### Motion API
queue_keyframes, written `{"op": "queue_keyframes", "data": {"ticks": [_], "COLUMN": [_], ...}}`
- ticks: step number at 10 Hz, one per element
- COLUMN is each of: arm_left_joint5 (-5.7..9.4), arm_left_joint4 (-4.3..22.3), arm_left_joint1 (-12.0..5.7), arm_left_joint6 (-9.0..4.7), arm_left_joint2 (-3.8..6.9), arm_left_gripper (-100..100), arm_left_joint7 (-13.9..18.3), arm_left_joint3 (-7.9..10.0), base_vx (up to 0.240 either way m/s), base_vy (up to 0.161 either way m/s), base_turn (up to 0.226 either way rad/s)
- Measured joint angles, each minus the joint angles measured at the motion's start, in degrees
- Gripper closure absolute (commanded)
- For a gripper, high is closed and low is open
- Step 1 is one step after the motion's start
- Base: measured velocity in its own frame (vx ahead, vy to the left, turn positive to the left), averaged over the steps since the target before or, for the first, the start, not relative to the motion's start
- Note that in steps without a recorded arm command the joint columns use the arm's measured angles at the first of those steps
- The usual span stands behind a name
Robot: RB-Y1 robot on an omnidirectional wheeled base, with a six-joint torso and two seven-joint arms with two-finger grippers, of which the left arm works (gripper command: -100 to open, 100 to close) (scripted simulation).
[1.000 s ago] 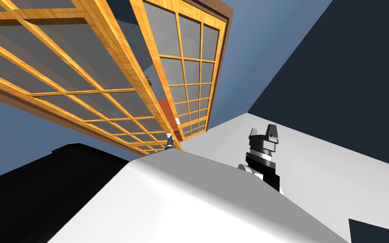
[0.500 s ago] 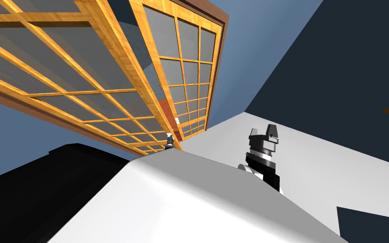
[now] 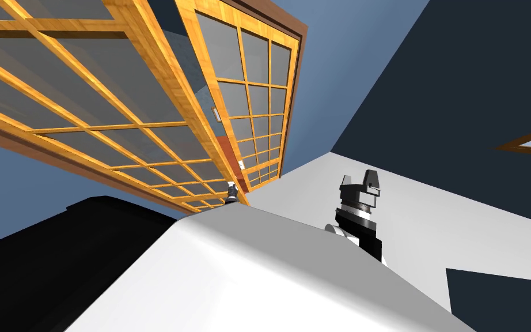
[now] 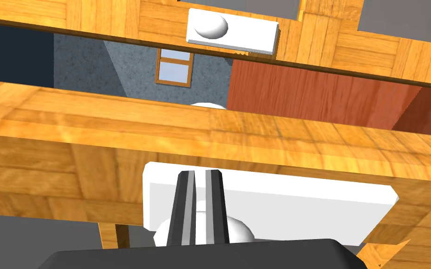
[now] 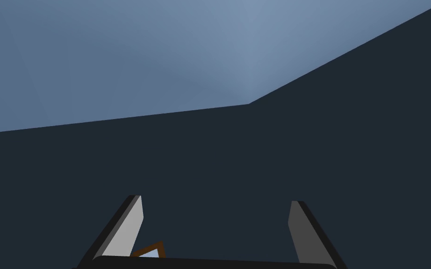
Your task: Pull the door open
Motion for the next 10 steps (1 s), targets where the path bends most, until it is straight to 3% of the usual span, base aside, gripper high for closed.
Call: {"op": "queue_keyframes", "data": {"ticks": [1, 10], "arm_left_joint5": [0.97, 6.25], "arm_left_joint4": [0.8, 0.9], "arm_left_joint1": [-0.45, -2.09], "arm_left_joint6": [-0.44, -0.30], "arm_left_joint2": [0.69, 0.10], "arm_left_gripper": [-100, -100], "arm_left_joint7": [1.9, 13.7], "arm_left_joint3": [-0.69, -2.55], "base_vx": [-0.109, -0.086], "base_vy": [-0.005, 0.017], "base_turn": [-0.137, -0.048]}}
